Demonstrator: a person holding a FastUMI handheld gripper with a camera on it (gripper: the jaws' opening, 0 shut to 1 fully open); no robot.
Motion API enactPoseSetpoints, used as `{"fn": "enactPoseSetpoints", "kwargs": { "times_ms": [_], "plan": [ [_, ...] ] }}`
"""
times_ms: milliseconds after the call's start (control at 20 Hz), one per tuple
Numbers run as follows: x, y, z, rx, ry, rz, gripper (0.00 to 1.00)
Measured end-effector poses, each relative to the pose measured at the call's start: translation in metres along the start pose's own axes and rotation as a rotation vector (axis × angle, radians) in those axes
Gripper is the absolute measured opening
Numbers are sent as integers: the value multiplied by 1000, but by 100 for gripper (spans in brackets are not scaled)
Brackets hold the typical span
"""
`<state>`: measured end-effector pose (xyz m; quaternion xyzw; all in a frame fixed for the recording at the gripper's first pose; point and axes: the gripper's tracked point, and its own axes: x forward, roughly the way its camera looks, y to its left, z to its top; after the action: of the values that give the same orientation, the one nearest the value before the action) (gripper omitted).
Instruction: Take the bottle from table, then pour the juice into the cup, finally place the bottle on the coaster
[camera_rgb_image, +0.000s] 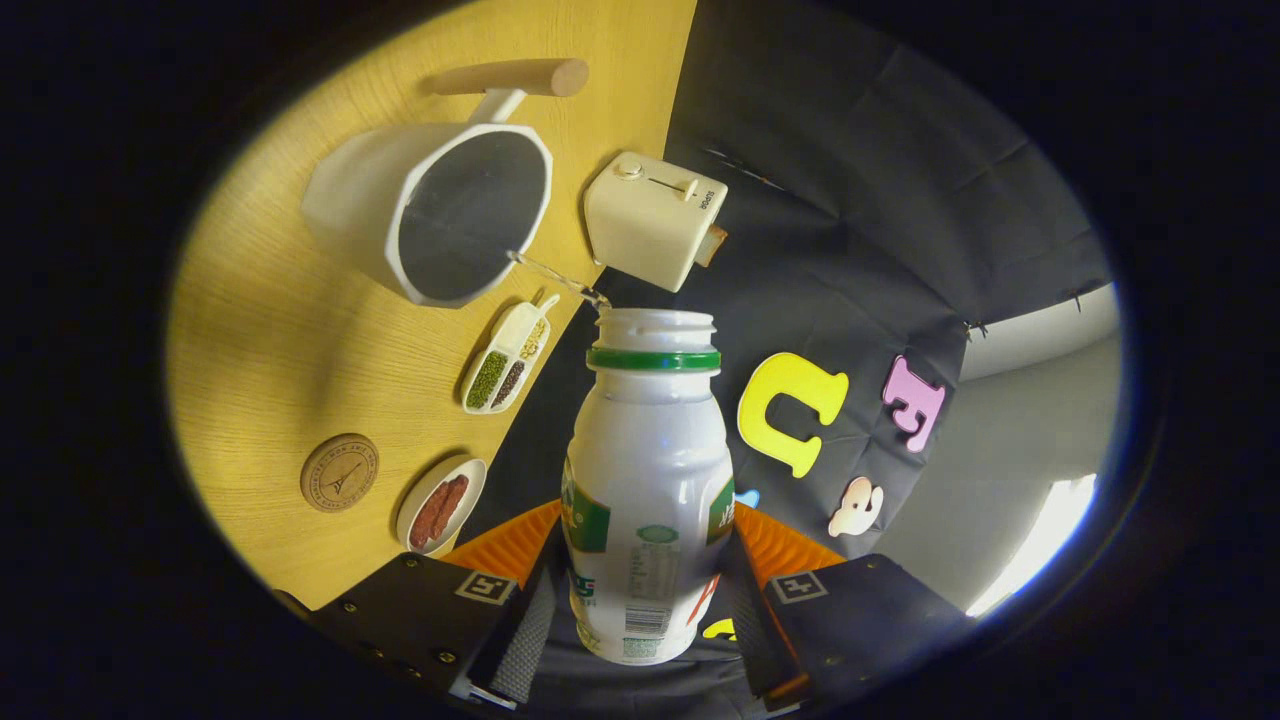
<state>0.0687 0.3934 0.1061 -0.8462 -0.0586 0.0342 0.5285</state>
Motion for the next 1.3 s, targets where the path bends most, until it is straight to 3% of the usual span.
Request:
{"fn": "enactPoseSetpoints", "kwargs": {
  "times_ms": [1000,1300],
  "plan": [
    [1,3,2,-51,10,7,77],
    [5,24,4,21,6,41,77]
  ]
}}
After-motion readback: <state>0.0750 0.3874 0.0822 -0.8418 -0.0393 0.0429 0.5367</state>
